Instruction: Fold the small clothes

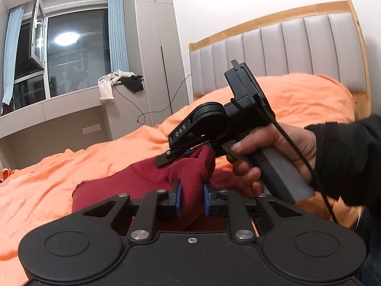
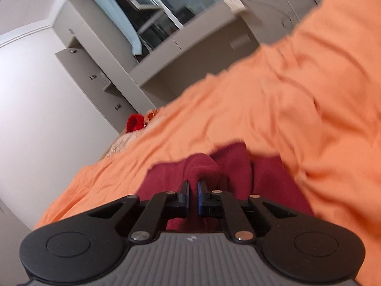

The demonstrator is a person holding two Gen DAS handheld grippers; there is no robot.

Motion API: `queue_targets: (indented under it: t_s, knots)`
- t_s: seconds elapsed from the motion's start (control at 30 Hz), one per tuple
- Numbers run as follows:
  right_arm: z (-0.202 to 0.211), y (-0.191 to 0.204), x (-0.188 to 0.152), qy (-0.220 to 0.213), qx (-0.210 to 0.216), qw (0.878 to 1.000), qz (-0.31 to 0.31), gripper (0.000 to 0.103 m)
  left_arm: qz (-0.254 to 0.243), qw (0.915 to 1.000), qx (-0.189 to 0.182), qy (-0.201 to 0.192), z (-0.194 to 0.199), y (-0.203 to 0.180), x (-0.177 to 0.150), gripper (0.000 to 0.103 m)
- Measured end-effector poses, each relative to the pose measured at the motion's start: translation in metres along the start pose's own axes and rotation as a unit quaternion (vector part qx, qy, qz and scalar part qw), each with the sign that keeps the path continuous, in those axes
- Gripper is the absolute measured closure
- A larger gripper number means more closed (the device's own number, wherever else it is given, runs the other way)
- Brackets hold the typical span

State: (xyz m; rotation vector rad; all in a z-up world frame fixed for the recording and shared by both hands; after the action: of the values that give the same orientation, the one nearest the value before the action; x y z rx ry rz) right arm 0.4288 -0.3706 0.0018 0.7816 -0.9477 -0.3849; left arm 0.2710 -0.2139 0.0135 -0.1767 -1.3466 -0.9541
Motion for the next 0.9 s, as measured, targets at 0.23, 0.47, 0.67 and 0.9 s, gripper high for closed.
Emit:
queue_targets:
  t_s: [0.23,0.47,0.67,0.9]
  knots:
    - [0.023,-0.005,0.017,-0.034,-0.007,0.999,0.014,0.096,-0.007,0.9998,-0.018,-0.002,-0.022,-0.017,0.013,0.084]
    - [0.031,-0.039,0.013,-0.029,-0.039,0.999,-0.009,0.096,-0.013,0.9985,-0.051,0.011,-0.04,-0.038,0.001,0.084]
    - [0.028,-0.057,0.003,-0.017,-0.075,0.997,-0.01,0.091,-0.018,0.9978,-0.06,0.02,-0.047,-0.047,-0.009,0.079]
    - [0.032,-0.056,-0.006,-0.006,-0.077,0.997,-0.003,0.036,0.019,0.9962,-0.083,0.019,-0.044,-0.041,-0.011,0.071]
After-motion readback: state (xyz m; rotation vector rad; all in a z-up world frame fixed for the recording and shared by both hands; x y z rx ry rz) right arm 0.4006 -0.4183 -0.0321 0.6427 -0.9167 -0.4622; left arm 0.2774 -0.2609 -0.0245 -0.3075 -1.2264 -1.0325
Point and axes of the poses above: each gripper's, at about its wrist camera, not at the fingertips, and z roughly against the way its jaws point, y to its left, x to its top, the point moved 6 cm from there along -z, roughly the way its jaws point, and after that the axes turned 15 degrees about -z, right-handed, at the moved point
